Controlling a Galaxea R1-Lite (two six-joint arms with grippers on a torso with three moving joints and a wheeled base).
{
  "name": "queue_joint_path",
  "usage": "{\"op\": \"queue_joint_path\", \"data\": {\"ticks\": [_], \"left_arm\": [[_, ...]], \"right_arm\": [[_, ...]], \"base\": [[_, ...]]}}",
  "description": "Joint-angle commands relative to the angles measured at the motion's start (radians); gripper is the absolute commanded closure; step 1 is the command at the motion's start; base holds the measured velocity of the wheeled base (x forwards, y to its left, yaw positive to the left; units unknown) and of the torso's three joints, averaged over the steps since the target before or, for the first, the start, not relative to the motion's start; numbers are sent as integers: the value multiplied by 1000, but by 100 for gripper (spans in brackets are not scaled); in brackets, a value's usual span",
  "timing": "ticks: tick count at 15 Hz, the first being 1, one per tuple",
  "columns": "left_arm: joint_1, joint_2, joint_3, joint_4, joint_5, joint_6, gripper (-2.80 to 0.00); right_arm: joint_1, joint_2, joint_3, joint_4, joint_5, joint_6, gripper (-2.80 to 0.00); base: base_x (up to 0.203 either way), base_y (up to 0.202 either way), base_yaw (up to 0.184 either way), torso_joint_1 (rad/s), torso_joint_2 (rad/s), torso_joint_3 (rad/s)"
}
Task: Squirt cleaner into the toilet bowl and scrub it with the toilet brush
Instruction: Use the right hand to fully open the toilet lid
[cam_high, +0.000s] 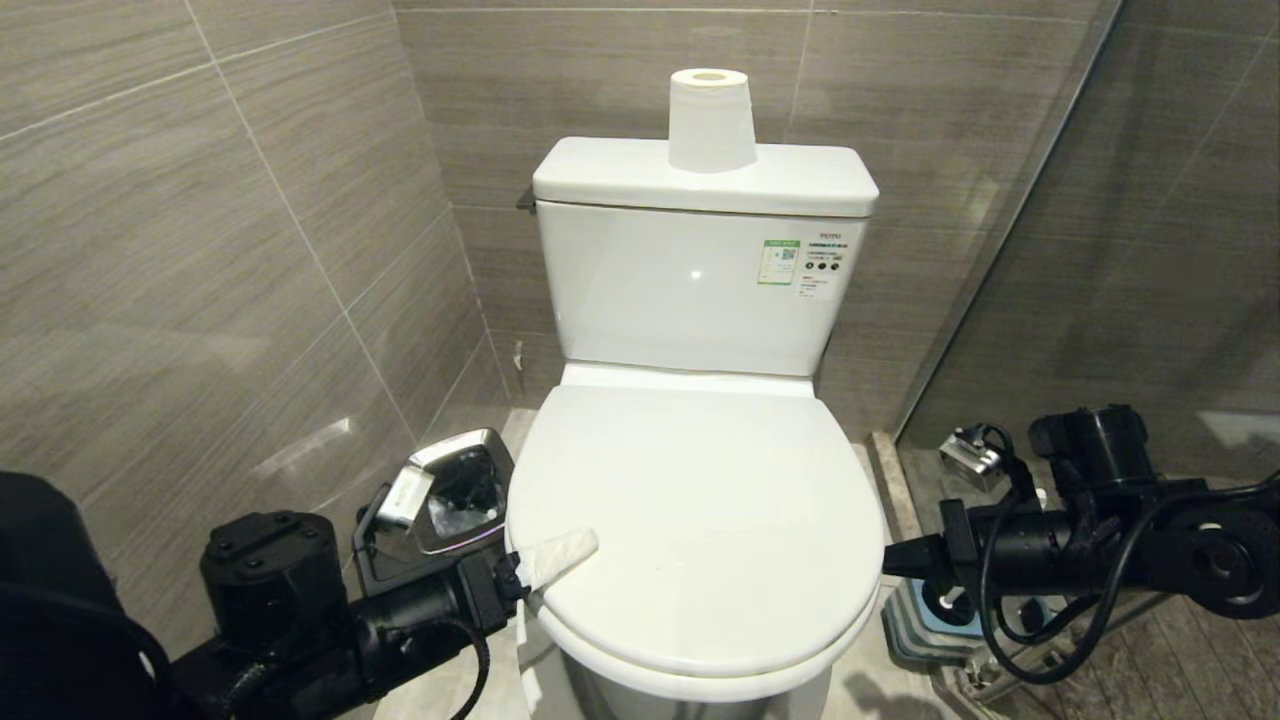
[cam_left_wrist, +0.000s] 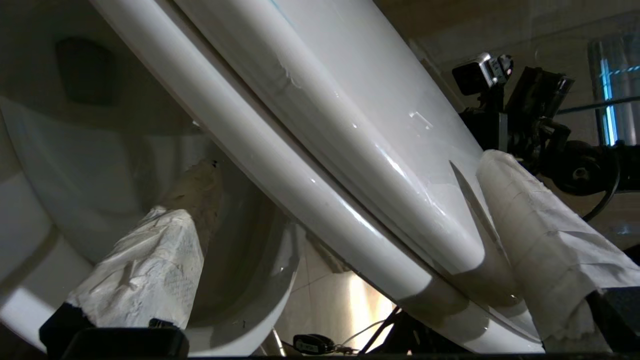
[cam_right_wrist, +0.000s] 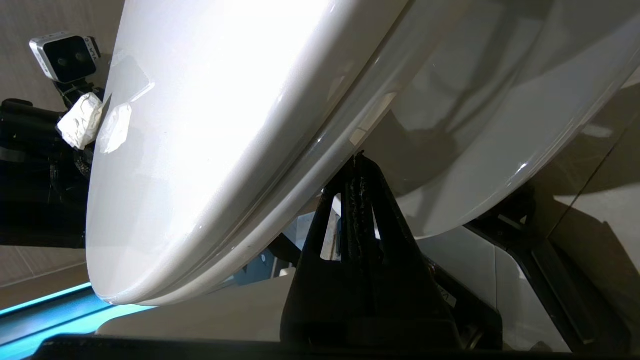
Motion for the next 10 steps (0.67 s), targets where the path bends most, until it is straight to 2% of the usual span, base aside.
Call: {"op": "queue_joint_path", "data": {"ticks": [1, 3, 8, 10], "left_arm": [[9, -57, 1, -9, -2, -46, -280], [18, -97, 4, -9, 4, -71, -280], [90, -133, 6, -9, 44, -63, -280], [139, -147, 12, -9, 50, -62, -280]], "right_arm": [[0, -1, -1, -4, 4, 3, 0], [0, -1, -1, -6, 4, 1, 0], [0, -4, 0, -6, -4, 1, 0], [0, -5, 2, -6, -8, 1, 0]], "base": [[0, 0, 0, 0, 0, 0], [0, 0, 0, 0, 0, 0], [0, 0, 0, 0, 0, 0], [0, 0, 0, 0, 0, 0]]}}
